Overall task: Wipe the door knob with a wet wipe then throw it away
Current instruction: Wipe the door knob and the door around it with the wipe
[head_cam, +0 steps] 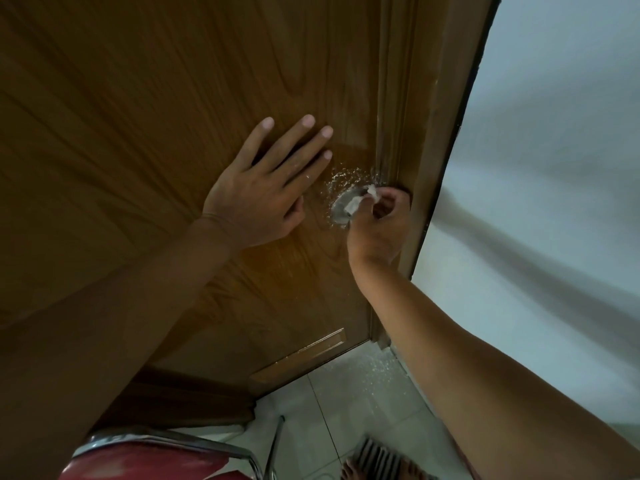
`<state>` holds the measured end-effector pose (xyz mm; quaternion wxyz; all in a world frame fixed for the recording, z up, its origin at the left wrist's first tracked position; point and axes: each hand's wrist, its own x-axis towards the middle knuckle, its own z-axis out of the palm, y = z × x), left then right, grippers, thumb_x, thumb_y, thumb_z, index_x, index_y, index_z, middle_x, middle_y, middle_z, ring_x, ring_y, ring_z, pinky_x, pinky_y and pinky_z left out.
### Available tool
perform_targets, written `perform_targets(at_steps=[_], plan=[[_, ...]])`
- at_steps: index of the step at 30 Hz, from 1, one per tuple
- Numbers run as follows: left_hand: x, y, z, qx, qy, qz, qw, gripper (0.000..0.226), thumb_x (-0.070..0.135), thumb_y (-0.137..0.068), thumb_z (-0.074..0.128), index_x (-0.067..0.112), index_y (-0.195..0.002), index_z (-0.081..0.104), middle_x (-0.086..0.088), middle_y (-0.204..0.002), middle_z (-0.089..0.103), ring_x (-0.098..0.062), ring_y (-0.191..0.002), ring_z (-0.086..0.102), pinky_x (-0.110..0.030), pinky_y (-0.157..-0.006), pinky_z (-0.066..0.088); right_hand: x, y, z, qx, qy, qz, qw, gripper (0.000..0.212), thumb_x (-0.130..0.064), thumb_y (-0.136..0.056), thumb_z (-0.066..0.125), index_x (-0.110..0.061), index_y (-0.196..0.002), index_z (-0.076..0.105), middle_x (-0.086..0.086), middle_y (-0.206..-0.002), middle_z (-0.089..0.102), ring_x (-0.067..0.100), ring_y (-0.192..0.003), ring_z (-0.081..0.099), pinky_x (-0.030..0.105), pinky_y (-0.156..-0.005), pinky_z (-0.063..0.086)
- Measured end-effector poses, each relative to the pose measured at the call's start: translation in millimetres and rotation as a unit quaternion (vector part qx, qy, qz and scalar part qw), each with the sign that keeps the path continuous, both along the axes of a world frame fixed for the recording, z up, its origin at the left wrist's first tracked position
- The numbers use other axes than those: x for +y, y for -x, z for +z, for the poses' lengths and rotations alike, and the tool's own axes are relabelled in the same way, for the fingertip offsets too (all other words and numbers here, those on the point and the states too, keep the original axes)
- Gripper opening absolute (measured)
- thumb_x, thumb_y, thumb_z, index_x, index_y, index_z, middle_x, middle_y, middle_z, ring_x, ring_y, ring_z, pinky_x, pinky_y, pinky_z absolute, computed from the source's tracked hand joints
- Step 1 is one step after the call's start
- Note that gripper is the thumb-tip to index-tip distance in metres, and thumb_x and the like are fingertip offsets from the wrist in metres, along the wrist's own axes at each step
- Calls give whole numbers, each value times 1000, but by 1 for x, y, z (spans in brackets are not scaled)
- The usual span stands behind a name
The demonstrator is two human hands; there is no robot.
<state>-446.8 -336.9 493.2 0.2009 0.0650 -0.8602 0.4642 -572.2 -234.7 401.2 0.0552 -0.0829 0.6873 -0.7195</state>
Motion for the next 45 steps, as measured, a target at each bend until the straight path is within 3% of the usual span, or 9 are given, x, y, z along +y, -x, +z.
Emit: perform_targets(at_steps=[2, 8, 10, 14, 21, 27, 33, 37, 45], plan=[[0, 0, 0, -2, 0, 1, 1000, 62, 31, -99, 41, 11, -157, 37, -12, -167, 25, -33, -154, 24, -55, -123, 8, -5, 1, 5, -11, -19, -18, 1000, 14, -14, -95, 64, -16, -108, 68, -3, -103, 70, 13, -94, 69, 22, -74, 61], [0, 1, 0, -1, 4, 5, 1000, 61, 31, -99, 40, 11, -157, 38, -12, -167, 25, -32, -154, 24, -55, -123, 9, 4, -5, -14, 268, -54, 76, 959, 22, -15, -94, 63, -10, -114, 70, 7, -122, 61, 13, -108, 63, 18, -85, 56], [1, 1, 0, -1, 3, 2, 1000, 61, 31, -99, 40, 12, -156, 39, -12, -167, 26, -32, -154, 25, -55, -123, 10, 4, 0, -18, 257, -56, 64, 963, 21, -10, -92, 65, -11, -113, 70, 7, -119, 63, 12, -106, 63, 19, -84, 58], [0, 1, -1, 0, -3, 2, 1000, 61, 31, -99, 40, 12, -157, 37, -12, -167, 25, -32, -154, 24, -54, -123, 7, -9, 3, 2, 5, 2, -6, 1000, 18, -9, -96, 62, -16, -109, 71, -1, -109, 71, 12, -99, 68, 28, -81, 62], [0, 1, -1, 0, -3, 4, 1000, 62, 32, -99, 42, 12, -157, 36, -11, -168, 24, -31, -154, 22, -53, -124, 5, 5, 0, -19, 310, -60, 127, 940, 12, -14, -91, 68, -12, -102, 70, 2, -109, 68, 13, -101, 66, 32, -82, 61], [1, 1, -1, -10, -8, 8, 1000, 63, 32, -98, 42, 12, -158, 36, -11, -168, 23, -31, -155, 22, -54, -123, 9, -6, 8, 5, 266, -23, 35, 963, 16, -12, -96, 60, -8, -110, 67, 7, -112, 64, 13, -101, 63, 25, -83, 59], [1, -2, 2, -13, -15, 6, 1000, 63, 31, -99, 44, 10, -158, 33, -12, -168, 22, -31, -155, 19, -52, -124, 3, 5, 11, -11, 382, -89, 158, 906, 14, -14, -91, 68, -11, -105, 68, 6, -111, 64, 13, -99, 64, 24, -83, 59], [3, -4, 1, 10, -32, 29, 999, 70, 31, -99, 45, 2, -159, 25, -16, -168, 19, -31, -155, 18, -49, -125, -2, 1, 12, 12, 307, -20, 73, 949, 14, -11, -95, 62, -6, -106, 68, 10, -111, 60, 11, -97, 61, 10, -80, 53], [2, -8, -2, 0, -18, 58, 998, 72, 37, -102, 40, 1, -161, 19, -16, -169, 13, -30, -156, 11, -47, -124, -9, 0, 12, -2, 408, -49, 187, 892, 10, -10, -93, 64, -7, -102, 68, 7, -109, 62, 14, -98, 63, 29, -82, 58]])
